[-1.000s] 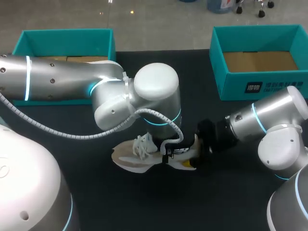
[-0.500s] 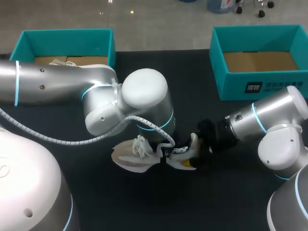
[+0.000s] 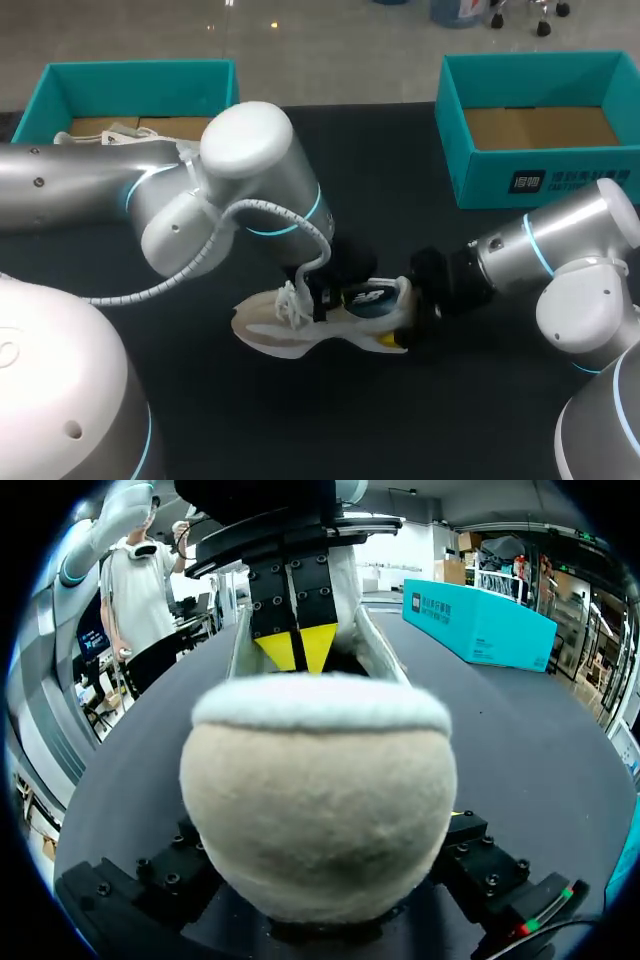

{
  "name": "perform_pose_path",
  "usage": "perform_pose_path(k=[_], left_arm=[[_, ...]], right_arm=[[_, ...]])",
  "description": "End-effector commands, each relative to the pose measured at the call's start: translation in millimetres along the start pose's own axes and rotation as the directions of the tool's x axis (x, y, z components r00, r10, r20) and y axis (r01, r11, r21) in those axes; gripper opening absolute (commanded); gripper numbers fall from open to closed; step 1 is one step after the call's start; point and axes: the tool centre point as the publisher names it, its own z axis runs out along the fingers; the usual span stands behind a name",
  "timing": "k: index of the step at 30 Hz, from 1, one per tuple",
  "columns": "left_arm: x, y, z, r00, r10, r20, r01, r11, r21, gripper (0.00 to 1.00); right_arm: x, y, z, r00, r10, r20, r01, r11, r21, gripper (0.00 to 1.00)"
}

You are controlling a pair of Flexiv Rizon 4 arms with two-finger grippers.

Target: Take the shoe out of the shoebox, open the shoe tongue, remove and reinsert the insole, then place the shoe into the shoebox

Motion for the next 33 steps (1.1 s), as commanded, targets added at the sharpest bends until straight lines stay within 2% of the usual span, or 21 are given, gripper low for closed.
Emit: perform_pose_path(k=[1,6,10,19,33], left_arm=[[-1.6,16,-23,0.999,0.012,-0.044,-0.007,0.995,0.101,0.00],[-2.3,15,-42,0.996,0.028,-0.088,-0.013,0.986,0.166,0.00],[-5.7,6,-54,0.989,0.028,-0.142,0.003,0.977,0.212,0.00],[-2.7,-10,-68,0.979,0.039,-0.199,0.016,0.963,0.268,0.00],[3.5,-42,-78,0.976,0.072,-0.207,0.003,0.940,0.340,0.00]], right_arm=[[1.0,-4.4,4,1.000,0.001,0.001,-0.001,1.000,0.004,0.00],[1.0,-4.4,4,1.000,0.001,0.001,-0.001,1.000,0.004,0.00],[1.0,-4.4,4,1.000,0.001,0.001,-0.001,1.000,0.004,0.00],[1.0,-4.4,4,1.000,0.001,0.001,-0.001,1.000,0.004,0.00],[1.0,-4.4,4,1.000,0.001,0.001,-0.001,1.000,0.004,0.00]])
